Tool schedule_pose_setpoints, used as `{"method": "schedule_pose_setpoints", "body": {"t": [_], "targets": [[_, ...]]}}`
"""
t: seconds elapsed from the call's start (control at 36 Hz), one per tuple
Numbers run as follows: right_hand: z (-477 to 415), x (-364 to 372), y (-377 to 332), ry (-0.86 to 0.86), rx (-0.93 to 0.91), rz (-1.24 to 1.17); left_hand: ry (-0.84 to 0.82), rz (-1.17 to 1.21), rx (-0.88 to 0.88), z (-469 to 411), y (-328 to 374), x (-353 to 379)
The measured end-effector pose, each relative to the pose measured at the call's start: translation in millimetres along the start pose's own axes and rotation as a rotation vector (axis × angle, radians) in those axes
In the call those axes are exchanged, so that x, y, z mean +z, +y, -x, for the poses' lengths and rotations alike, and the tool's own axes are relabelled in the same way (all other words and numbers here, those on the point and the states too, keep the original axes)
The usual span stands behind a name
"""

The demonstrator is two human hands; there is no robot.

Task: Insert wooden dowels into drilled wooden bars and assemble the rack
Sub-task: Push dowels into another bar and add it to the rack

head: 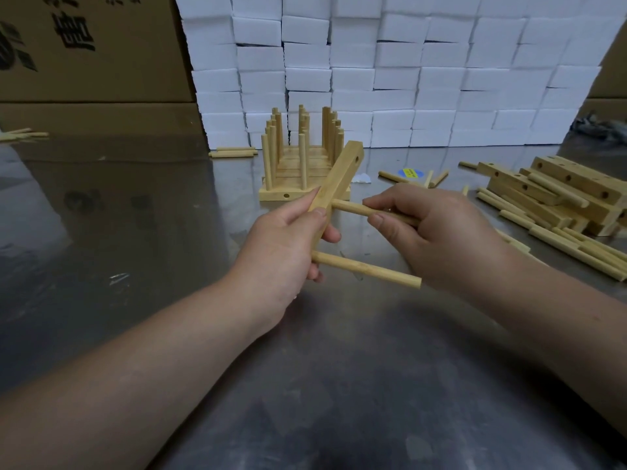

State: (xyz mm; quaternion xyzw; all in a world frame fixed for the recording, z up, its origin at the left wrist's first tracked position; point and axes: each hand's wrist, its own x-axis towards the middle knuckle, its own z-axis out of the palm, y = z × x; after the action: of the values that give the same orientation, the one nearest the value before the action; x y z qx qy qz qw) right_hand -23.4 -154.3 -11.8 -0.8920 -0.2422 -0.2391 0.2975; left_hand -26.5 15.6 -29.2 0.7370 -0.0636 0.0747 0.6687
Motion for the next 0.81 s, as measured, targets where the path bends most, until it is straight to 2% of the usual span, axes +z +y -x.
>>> {"method": "schedule_pose_setpoints", "body": {"t": [0.28, 0.47, 0.67, 0.72, 0.81], "targets": [[3.3, 1.6, -5.9, -0.001, 0.039, -0.140, -0.006, 0.006, 0.039, 2.3, 2.3, 0.1], [2.5, 2.7, -9.3, 0.024, 0.170, -0.332, 0.015, -0.010, 0.076, 4.4, 4.5, 1.7], [1.1, 3.6, -7.8, -0.018, 0.396, -0.608, 0.020, -0.010, 0.073, 5.8, 4.2, 4.3], [-0.4, 1.4, -7.5, -0.046, 0.406, -0.547, 0.003, -0.008, 0.046, 5.5, 3.5, 6.6], [-4.1, -2.3, -6.2, -0.100, 0.359, -0.274, 0.024, -0.005, 0.009, 2.4, 1.9, 8.6]]}}
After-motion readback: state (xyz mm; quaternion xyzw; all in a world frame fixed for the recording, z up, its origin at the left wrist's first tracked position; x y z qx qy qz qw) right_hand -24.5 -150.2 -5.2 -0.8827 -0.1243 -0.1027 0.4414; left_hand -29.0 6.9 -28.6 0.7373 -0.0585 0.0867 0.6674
